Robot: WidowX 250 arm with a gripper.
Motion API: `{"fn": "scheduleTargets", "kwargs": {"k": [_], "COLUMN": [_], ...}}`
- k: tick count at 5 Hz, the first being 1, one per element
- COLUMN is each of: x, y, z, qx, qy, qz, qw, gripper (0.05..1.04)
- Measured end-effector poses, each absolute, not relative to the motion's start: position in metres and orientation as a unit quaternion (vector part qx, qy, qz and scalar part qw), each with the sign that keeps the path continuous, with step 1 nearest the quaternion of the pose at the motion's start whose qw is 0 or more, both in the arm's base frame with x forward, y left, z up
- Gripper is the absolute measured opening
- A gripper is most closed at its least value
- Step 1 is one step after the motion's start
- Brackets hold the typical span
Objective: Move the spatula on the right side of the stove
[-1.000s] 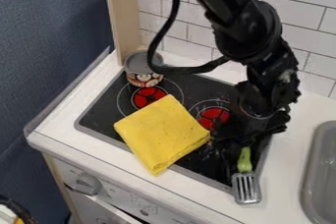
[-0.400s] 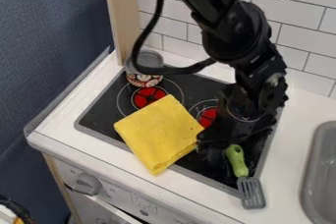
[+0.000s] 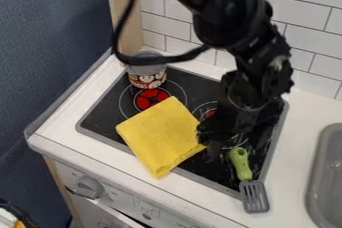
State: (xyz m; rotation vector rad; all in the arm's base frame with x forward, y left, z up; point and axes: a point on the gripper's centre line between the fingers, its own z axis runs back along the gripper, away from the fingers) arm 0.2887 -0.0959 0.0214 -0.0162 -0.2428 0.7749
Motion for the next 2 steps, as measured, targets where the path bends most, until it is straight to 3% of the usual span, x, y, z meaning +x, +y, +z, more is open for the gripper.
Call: {"fn": "scheduleTargets", "kwargs": {"k": [2], "x": [0.274], "y": [-0.061], "z": [0.097], "qx": [-0.060], "qy": [-0.152], "qz": [0.395], "qw": [0.904], "gripper": [1.001]}}
